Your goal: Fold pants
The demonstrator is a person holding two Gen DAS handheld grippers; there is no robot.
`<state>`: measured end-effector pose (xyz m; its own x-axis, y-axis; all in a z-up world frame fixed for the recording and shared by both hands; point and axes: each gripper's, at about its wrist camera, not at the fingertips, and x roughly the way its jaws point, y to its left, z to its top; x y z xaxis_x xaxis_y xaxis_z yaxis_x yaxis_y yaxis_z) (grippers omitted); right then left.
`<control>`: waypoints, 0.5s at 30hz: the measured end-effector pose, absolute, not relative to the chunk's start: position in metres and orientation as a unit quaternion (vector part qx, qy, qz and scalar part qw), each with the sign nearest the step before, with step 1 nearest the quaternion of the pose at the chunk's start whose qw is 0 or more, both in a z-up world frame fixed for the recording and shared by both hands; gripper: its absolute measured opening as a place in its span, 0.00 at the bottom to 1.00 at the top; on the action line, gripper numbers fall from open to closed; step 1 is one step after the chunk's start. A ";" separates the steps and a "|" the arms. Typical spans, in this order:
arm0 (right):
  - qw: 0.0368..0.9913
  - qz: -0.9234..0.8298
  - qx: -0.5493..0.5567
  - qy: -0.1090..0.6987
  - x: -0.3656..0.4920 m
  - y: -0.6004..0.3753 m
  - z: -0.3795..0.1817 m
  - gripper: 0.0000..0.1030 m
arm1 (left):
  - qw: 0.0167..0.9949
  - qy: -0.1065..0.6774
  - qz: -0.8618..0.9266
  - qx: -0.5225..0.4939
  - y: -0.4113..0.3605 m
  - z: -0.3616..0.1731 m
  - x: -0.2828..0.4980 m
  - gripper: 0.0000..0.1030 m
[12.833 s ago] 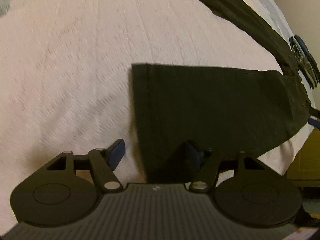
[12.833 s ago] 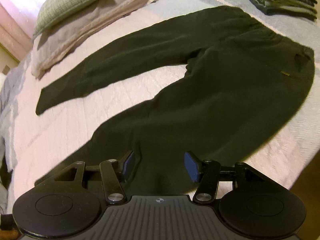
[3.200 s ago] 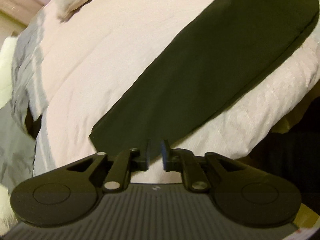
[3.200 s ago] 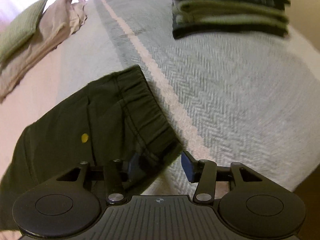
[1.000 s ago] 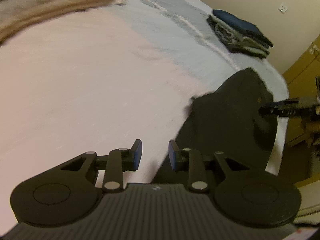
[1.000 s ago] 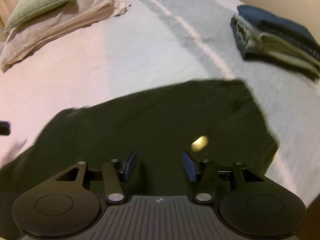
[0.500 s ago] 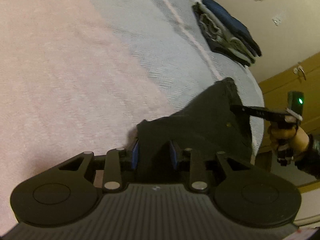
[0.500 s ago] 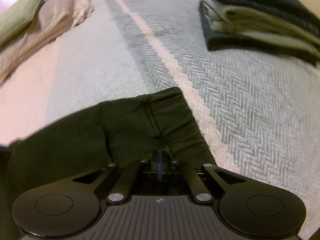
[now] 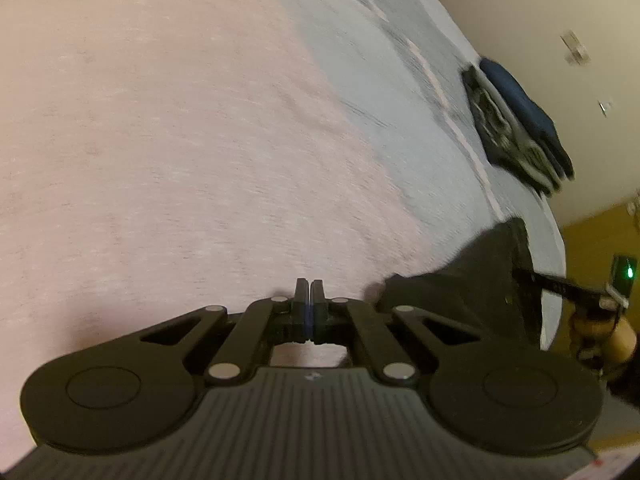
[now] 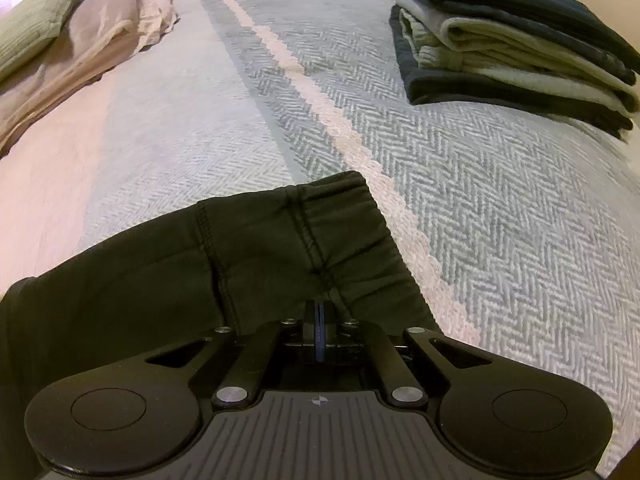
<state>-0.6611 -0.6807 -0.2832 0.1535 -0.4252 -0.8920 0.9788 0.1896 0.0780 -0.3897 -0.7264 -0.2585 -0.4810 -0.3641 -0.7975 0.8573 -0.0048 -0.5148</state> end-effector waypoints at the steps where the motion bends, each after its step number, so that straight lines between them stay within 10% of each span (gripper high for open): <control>1: 0.667 -0.528 0.361 0.383 -0.661 -0.679 -0.282 0.00 | 0.453 0.532 -0.676 0.233 -0.723 -0.253 -0.389 0.00; 15: 0.651 -0.551 0.402 0.334 -0.708 -0.616 -0.264 0.00 | 0.374 0.524 -0.708 0.290 -0.681 -0.267 -0.459 0.03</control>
<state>-0.7083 -0.6160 -0.2638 0.1699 -0.4484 -0.8776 0.9854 0.0707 0.1546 -0.4594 -0.6810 -0.2665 -0.5517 -0.2269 -0.8026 0.8339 -0.1709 -0.5248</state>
